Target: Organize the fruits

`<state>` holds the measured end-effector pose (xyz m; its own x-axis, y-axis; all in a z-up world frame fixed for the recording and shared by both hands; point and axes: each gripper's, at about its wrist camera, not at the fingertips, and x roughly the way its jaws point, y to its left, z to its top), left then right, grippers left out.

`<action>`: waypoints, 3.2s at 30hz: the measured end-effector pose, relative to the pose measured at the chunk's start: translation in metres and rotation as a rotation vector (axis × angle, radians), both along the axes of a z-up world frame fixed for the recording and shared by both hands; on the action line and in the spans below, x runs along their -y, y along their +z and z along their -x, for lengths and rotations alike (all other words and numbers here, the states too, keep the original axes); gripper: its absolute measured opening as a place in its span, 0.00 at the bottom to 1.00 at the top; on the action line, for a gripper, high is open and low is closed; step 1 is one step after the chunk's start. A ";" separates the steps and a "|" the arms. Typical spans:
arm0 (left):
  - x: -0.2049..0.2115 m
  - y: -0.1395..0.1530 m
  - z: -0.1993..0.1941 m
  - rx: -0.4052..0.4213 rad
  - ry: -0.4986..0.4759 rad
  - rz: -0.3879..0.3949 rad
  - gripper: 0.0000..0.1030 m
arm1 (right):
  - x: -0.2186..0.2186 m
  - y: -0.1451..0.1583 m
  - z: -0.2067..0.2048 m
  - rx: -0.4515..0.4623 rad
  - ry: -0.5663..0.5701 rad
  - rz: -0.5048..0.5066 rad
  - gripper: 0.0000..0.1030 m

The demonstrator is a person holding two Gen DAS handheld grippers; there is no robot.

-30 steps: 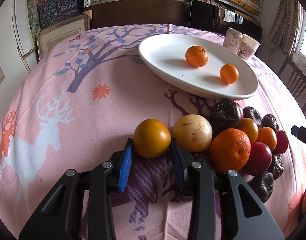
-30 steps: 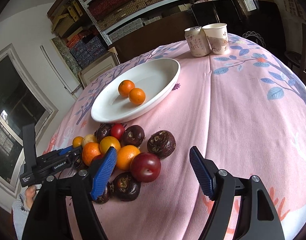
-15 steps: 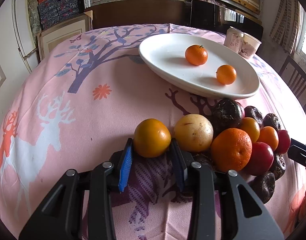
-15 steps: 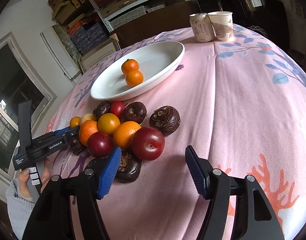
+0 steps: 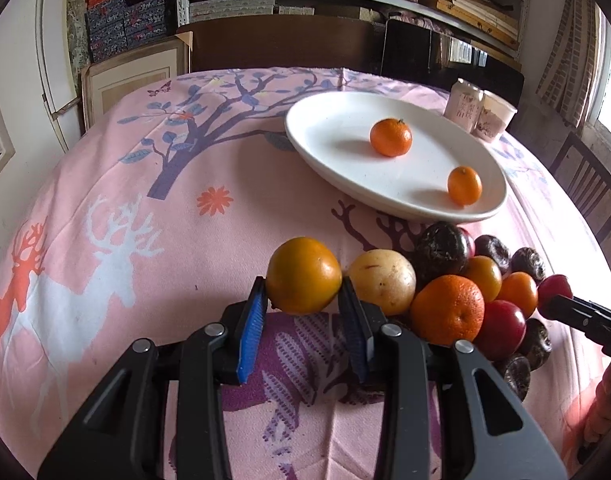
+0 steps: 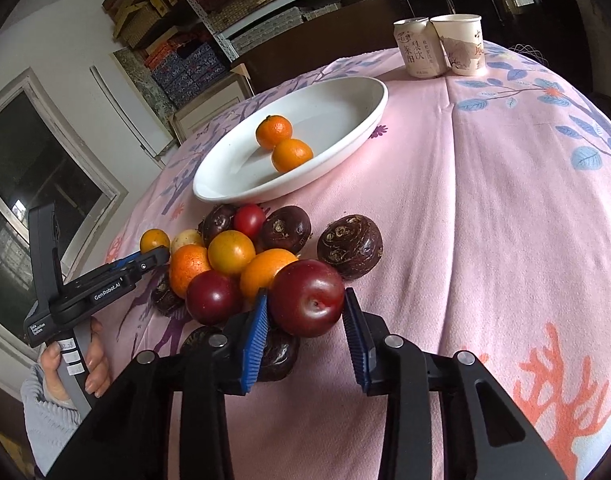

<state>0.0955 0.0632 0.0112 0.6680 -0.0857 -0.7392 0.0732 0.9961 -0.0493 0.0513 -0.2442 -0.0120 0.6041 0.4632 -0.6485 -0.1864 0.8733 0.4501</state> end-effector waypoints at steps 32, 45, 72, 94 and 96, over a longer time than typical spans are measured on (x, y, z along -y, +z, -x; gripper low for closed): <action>0.012 0.025 -0.062 0.006 0.039 0.068 0.78 | -0.014 0.030 -0.097 0.076 -0.105 -0.021 0.55; 0.017 0.000 -0.032 -0.062 -0.004 0.001 0.78 | 0.019 0.025 -0.054 0.072 -0.175 -0.085 0.68; -0.003 0.000 -0.015 -0.072 -0.029 0.141 0.90 | 0.022 0.025 -0.055 0.058 -0.182 -0.097 0.70; -0.053 -0.005 -0.025 -0.087 0.169 0.170 0.92 | 0.022 0.025 -0.055 0.055 -0.174 -0.103 0.71; -0.042 -0.010 -0.028 -0.097 0.159 0.096 0.92 | 0.021 0.025 -0.055 0.054 -0.173 -0.102 0.71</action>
<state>0.1230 0.1054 0.0014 0.6045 -0.0581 -0.7945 -0.0940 0.9852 -0.1435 0.1060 -0.2655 0.0132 0.7127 0.4116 -0.5680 -0.0642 0.8447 0.5314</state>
